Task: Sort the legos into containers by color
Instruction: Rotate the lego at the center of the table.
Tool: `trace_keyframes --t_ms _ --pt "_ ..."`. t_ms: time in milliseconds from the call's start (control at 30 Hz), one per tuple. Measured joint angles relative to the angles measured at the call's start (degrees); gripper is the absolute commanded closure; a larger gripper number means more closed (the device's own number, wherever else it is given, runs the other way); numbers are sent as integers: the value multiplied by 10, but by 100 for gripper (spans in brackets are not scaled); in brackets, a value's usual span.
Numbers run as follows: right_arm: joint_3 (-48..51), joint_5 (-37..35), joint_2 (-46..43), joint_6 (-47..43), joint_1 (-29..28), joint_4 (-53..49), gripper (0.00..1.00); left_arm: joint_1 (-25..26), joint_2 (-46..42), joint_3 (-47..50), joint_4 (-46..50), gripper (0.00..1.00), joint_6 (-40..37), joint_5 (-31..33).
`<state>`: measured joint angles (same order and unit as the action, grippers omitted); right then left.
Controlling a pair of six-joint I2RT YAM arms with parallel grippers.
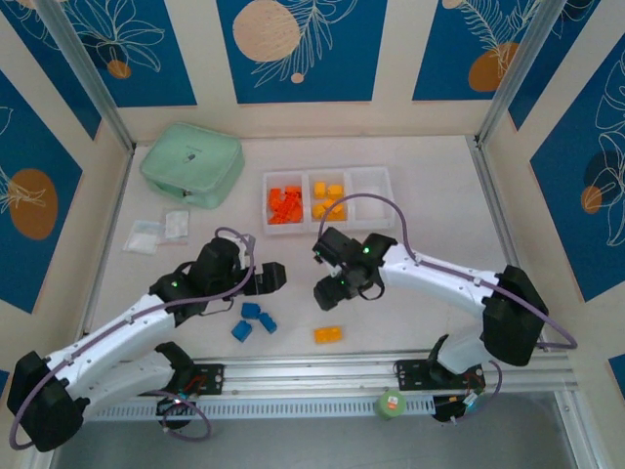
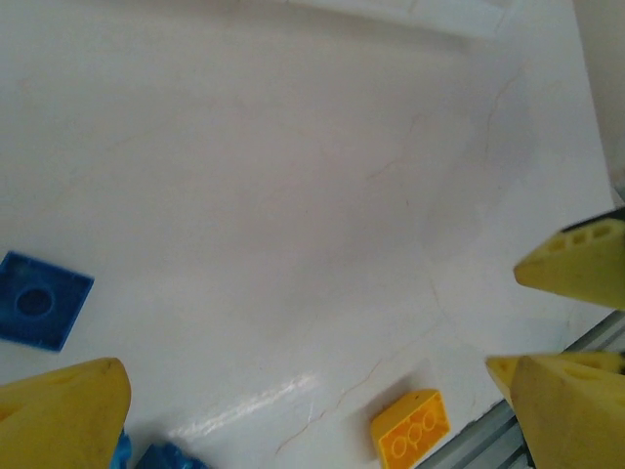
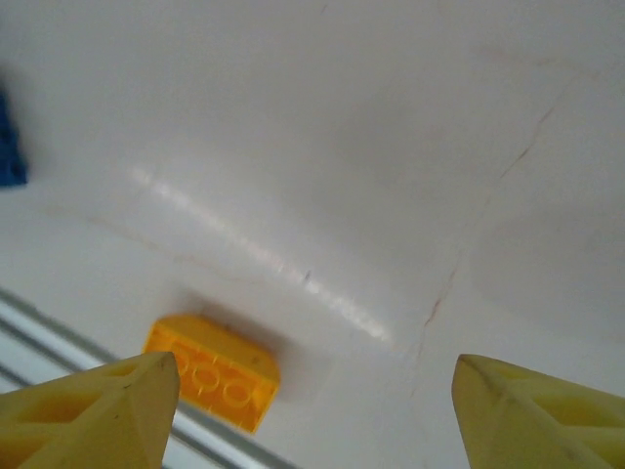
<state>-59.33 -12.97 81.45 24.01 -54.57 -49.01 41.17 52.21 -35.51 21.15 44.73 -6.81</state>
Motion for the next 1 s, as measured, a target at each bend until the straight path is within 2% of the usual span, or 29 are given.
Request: trace_keyframes --t_ms 233,367,767,1000 --pt "65 8 -16 59 -96 8 18 23 -24 16 14 1 22 8" --pt "97 9 -15 89 -129 22 15 32 -34 35 14 1 40 16" --pt "115 -10 41 114 -145 79 13 36 -46 46 20 1 59 46" --pt "104 -55 78 115 -147 74 13 36 -49 47 21 1 60 56"
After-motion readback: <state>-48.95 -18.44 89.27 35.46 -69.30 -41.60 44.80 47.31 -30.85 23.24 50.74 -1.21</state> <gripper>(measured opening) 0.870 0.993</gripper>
